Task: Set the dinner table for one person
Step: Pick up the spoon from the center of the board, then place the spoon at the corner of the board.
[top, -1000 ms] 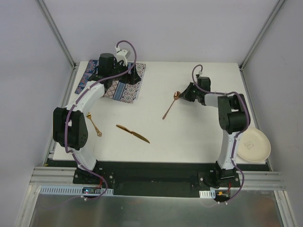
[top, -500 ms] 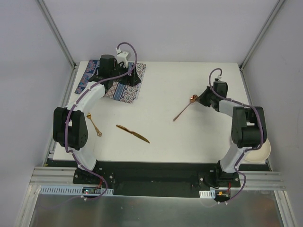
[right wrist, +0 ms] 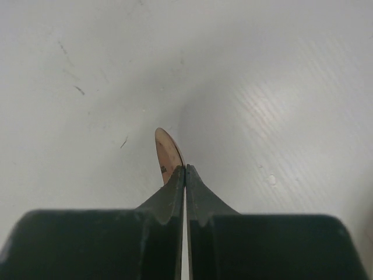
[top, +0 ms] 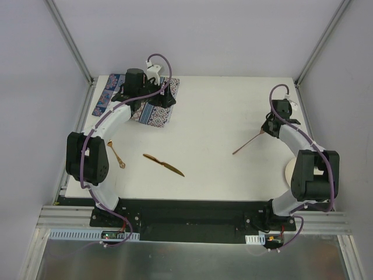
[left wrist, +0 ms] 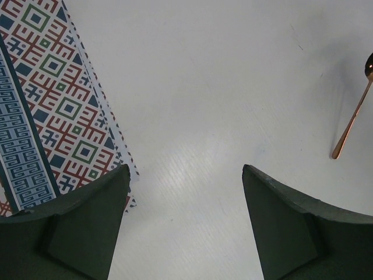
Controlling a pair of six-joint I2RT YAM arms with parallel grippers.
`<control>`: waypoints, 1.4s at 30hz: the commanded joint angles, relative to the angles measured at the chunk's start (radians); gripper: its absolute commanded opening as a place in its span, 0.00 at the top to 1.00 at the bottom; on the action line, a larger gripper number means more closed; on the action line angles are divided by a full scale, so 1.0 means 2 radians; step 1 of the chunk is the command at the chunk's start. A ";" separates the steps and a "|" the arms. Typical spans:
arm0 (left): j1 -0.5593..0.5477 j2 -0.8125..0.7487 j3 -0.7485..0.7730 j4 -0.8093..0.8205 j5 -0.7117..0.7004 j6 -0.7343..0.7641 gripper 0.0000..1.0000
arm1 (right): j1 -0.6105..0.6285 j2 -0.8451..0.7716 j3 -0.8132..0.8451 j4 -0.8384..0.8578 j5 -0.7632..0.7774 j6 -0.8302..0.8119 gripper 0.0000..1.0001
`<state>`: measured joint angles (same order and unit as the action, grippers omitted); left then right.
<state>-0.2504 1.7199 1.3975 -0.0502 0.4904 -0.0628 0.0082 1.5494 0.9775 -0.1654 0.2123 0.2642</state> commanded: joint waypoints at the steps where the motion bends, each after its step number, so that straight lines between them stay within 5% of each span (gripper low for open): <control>1: -0.006 -0.025 0.005 0.009 0.006 0.008 0.23 | -0.015 0.008 0.062 -0.094 0.089 -0.027 0.99; 29: -0.009 -0.012 0.020 -0.003 0.003 0.011 0.23 | -0.088 0.275 0.431 -0.296 0.182 -0.128 0.99; 42: -0.015 0.004 0.039 -0.003 0.005 0.007 0.23 | -0.090 0.296 0.421 -0.274 0.172 -0.129 0.99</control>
<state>-0.2638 1.7203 1.4212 -0.0601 0.4896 -0.0597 -0.1692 2.1536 1.8126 -0.7158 0.5415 0.0204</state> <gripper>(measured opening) 0.772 0.011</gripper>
